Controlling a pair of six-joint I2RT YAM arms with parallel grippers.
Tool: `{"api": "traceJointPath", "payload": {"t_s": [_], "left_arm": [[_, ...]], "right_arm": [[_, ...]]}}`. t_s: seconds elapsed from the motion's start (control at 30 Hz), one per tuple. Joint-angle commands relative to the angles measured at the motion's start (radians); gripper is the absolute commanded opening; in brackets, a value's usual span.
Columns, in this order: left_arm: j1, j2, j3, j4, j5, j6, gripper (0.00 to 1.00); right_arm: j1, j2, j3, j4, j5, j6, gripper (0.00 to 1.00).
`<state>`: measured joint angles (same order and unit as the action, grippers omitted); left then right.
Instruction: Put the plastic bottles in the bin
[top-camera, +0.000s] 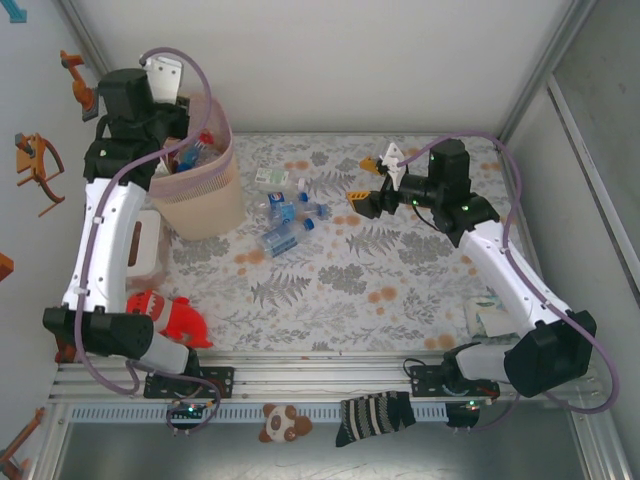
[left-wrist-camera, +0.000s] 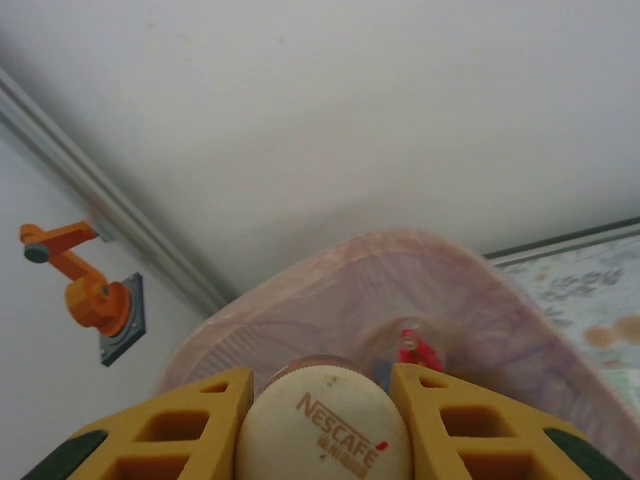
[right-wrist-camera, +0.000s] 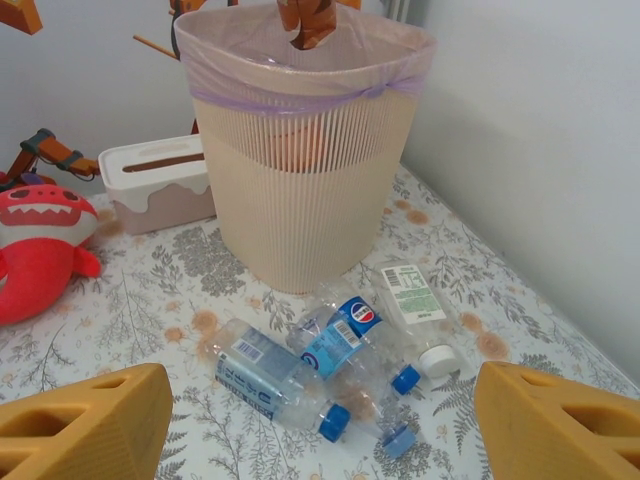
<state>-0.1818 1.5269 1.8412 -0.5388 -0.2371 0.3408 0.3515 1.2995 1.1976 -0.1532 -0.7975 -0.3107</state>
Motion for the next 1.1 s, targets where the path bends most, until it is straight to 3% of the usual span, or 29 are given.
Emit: {"api": "traceJointPath", "payload": {"t_s": [0.0,0.2,0.73,1.07], "left_arm": [[0.004,0.039,-0.008,0.067,-0.122,0.11,0.21],[0.017,0.135,-0.013,0.087,-0.181,0.163,0.24],[0.08,0.351,0.04,0.054,-0.208,0.214,0.24],[0.108,0.403,0.012,-0.02,-0.036,0.137,0.27]], "right_arm": [[0.008,-0.003,0.025,-0.001,0.004,0.005,0.78],[0.007,-0.007,0.024,-0.003,0.011,0.008,0.78],[0.008,-0.02,0.014,-0.023,0.021,-0.001,0.78],[0.009,-0.011,0.014,-0.026,0.018,-0.007,0.78]]}}
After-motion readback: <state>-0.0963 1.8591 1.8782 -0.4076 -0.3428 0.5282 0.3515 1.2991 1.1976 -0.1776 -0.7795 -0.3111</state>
